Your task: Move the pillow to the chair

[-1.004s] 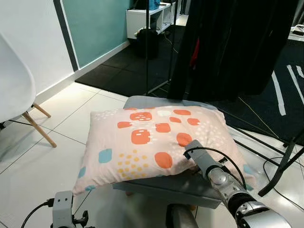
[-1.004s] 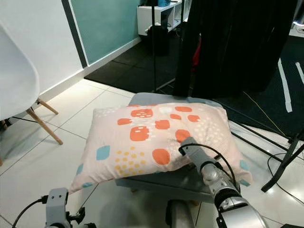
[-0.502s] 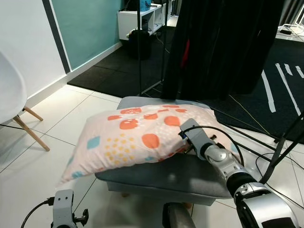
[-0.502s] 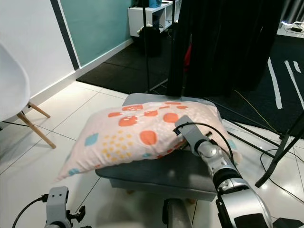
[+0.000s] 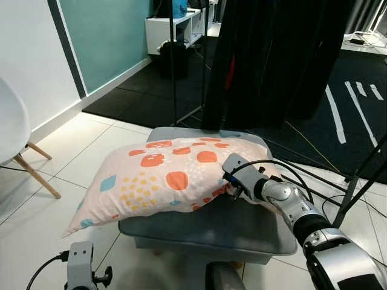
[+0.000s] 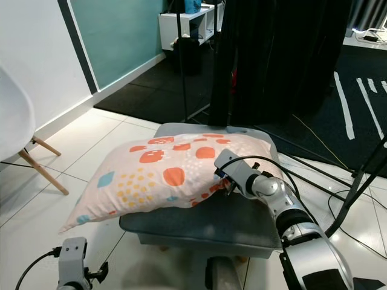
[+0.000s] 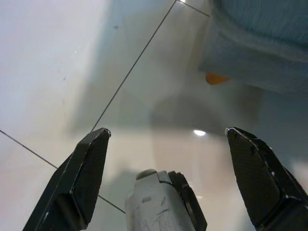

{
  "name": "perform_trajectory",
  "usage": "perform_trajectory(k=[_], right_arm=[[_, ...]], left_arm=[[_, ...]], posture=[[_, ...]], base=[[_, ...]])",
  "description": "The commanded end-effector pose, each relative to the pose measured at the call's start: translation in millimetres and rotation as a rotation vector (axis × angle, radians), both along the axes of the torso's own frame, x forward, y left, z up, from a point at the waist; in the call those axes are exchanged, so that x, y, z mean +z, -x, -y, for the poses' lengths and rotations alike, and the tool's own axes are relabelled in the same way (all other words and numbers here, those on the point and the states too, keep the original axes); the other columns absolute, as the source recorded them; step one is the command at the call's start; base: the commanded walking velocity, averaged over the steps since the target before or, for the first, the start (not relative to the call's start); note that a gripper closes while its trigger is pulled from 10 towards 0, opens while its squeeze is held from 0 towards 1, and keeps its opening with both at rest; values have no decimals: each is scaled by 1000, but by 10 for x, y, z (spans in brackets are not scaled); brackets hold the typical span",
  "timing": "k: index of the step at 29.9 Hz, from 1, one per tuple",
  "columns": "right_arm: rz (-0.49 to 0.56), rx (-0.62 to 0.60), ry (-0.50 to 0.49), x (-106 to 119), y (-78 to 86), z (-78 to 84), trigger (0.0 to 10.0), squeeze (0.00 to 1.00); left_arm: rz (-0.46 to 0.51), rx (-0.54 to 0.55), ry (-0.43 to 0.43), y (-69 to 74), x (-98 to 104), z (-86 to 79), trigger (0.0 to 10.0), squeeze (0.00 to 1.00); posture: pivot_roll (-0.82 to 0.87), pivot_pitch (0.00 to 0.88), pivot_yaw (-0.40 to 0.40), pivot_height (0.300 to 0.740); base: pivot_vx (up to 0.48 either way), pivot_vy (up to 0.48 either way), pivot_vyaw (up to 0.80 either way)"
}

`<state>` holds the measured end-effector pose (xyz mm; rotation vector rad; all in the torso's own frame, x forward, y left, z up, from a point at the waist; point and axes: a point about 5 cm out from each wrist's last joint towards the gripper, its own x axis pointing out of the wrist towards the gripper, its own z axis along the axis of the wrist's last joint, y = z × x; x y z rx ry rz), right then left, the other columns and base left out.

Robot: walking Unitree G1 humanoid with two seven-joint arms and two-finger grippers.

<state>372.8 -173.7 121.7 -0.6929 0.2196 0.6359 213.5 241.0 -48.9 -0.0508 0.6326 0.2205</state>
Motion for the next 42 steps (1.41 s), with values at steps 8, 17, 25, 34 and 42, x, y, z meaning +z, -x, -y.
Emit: perform_trajectory(k=[8,17,25,34,42], right_arm=[[50,1,-57,154,-62,-59,0,0],[58,9,-119,223,-87,-121,0,0],[80,25,-175,318,-115,-182,0,0],[104,36,-216,403,-141,-244,0,0],[113,43,-239,437,-149,-289,0,0]], left_arm=[[-17,10,2,47,-33,2,10000,0],[-57,26,1,68,-59,-8,10000,0],[-34,27,-4,62,-44,-15,10000,0],[-31,23,-10,54,-36,-19,10000,0],[-22,23,-13,36,-25,-16,10000,0]], posture=[[-171,87,-57,632],[-169,91,-59,657],[-168,87,-59,692],[-166,83,-56,722],[-164,88,-63,740]], base=[[0,0,0],[-160,0,0],[-108,0,0],[0,0,0],[0,0,0]])
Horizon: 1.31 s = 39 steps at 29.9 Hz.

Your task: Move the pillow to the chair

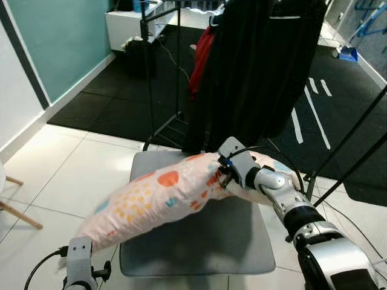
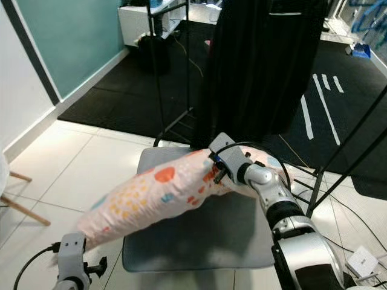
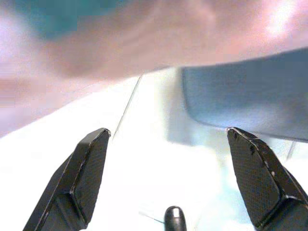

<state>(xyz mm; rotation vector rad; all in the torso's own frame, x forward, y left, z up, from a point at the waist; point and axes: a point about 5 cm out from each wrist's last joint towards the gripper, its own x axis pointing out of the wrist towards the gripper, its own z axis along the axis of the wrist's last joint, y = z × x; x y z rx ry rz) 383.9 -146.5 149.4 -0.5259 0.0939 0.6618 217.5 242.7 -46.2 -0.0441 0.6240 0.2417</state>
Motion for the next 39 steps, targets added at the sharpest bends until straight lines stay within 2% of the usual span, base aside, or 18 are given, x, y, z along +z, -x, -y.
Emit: perform_trajectory(k=[1,5,6,11,18,28,37,39], right_arm=[[59,5,-50,165,-41,-30,0,0],[67,10,-95,209,-53,-88,0,0],[59,8,-124,213,-57,-106,10000,0],[23,47,-223,202,-35,-188,10000,0],[16,37,-242,199,-41,-220,10000,0],[40,21,-300,277,-58,-182,10000,0],[40,7,-301,271,-59,-168,10000,0],[63,-32,-296,294,-78,-140,10000,0]], left_arm=[[-28,5,0,69,-48,1,10000,0],[-25,15,0,62,-44,-1,10000,0],[-28,20,-3,60,-44,-3,10000,0],[-41,37,5,65,-56,0,10000,0],[-48,46,14,65,-63,9,10000,0],[-18,15,-18,27,-25,4,10000,0],[-19,12,-27,33,-23,-8,10000,0],[-18,10,-28,40,-27,-7,10000,0]], posture=[[-161,90,-69,740],[-157,83,-67,740],[-156,93,-73,740],[-139,74,-74,740],[-143,62,-73,740],[-159,59,-58,740],[-156,55,-54,740],[-154,62,-54,740]], base=[[0,0,0],[0,0,0],[0,0,0],[-54,0,159],[-450,0,792],[0,0,771],[0,0,769],[0,0,769]])
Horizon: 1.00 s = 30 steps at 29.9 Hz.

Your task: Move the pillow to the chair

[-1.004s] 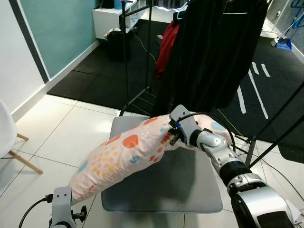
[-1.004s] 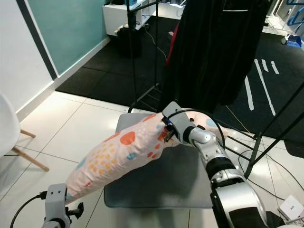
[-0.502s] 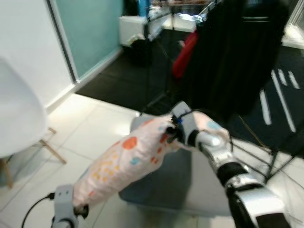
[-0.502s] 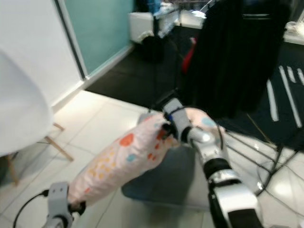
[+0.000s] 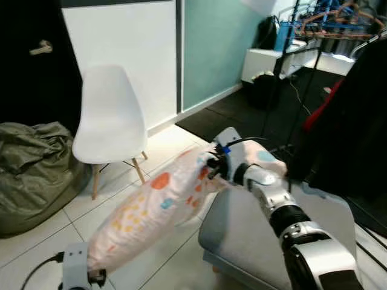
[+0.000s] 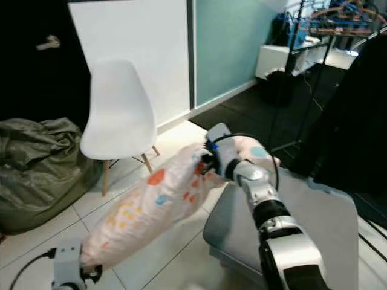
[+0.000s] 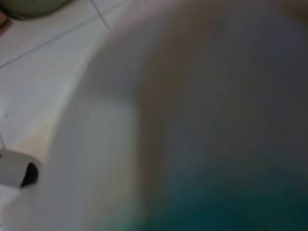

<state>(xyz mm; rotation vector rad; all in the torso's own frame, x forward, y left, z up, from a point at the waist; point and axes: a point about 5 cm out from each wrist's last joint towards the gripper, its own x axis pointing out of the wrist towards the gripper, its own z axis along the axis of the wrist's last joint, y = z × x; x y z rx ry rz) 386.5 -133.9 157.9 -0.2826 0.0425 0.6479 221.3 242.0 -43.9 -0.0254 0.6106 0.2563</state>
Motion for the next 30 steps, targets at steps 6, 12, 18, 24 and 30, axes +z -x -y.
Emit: perform_trajectory(k=[6,12,18,24,30], right_arm=[[89,-90,-26,208,-84,32,10000,0],[87,-129,-4,194,-97,58,10000,0],[86,-144,-10,179,-95,52,10000,0],[85,-145,-25,183,-96,42,10000,0],[90,-157,-62,231,-113,47,10000,0]], left_arm=[[-29,1,0,87,-55,-9,10000,0],[-34,-8,9,94,-64,3,10000,0],[-33,-12,11,100,-67,7,10000,0],[-33,-18,10,104,-70,10,10000,0],[-31,-23,11,102,-68,14,10000,0]], posture=[[-149,59,-55,740],[-152,52,-60,740],[-148,48,-62,740],[-148,50,-65,740],[-147,58,-66,740]], base=[[0,0,521],[0,0,0],[178,0,0],[310,0,0],[364,0,0]])
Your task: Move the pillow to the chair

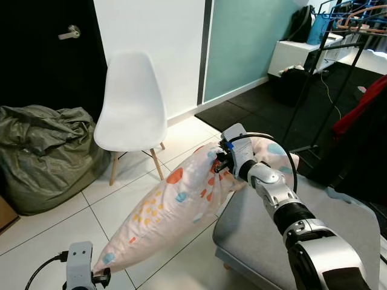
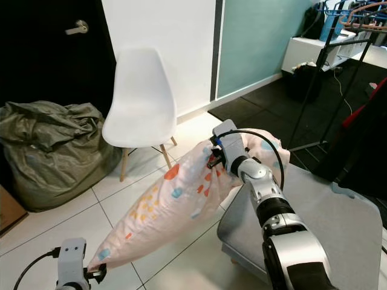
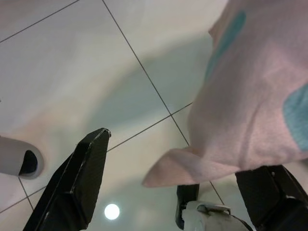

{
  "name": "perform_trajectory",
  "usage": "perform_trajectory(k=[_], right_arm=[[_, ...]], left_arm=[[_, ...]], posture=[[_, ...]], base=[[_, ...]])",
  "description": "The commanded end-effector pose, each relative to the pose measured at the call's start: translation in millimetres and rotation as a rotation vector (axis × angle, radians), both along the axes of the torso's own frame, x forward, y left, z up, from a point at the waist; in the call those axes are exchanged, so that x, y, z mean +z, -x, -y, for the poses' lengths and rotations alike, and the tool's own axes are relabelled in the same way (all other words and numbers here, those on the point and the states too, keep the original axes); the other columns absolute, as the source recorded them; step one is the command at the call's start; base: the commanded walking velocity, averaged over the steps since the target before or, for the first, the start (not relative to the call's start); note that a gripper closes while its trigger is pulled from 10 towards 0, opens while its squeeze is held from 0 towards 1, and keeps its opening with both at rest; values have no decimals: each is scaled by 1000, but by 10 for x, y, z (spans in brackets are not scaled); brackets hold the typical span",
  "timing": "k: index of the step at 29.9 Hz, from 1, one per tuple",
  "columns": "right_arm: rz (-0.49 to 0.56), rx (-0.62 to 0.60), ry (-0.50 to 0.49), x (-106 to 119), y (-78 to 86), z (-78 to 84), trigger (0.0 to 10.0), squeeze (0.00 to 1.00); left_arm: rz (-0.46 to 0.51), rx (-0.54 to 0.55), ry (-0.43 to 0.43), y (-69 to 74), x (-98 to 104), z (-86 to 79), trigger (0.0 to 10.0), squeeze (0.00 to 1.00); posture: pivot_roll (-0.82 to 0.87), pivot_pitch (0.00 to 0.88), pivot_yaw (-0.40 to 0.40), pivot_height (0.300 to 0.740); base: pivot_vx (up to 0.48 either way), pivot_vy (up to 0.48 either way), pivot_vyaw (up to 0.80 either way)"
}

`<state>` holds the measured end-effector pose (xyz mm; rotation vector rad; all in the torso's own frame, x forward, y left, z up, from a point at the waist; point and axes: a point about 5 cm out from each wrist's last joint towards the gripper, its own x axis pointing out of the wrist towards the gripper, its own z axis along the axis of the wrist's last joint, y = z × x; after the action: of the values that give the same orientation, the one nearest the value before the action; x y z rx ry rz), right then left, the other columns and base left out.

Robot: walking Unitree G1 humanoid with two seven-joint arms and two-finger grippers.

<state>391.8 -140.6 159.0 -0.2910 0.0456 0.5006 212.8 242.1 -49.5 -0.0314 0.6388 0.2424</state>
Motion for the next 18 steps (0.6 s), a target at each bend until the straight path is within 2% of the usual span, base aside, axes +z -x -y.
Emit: perform_trajectory(k=[1,18], right_arm=[[75,-14,-68,223,-61,-19,10000,0],[69,-34,-93,243,-75,-2,10000,0]], left_arm=[[-4,-12,-2,15,-12,15,10000,0],[4,-12,6,1,-4,22,10000,0]], posture=[[-147,58,-66,740],[-151,62,-64,740]], base=[[386,0,0],[428,0,0]])
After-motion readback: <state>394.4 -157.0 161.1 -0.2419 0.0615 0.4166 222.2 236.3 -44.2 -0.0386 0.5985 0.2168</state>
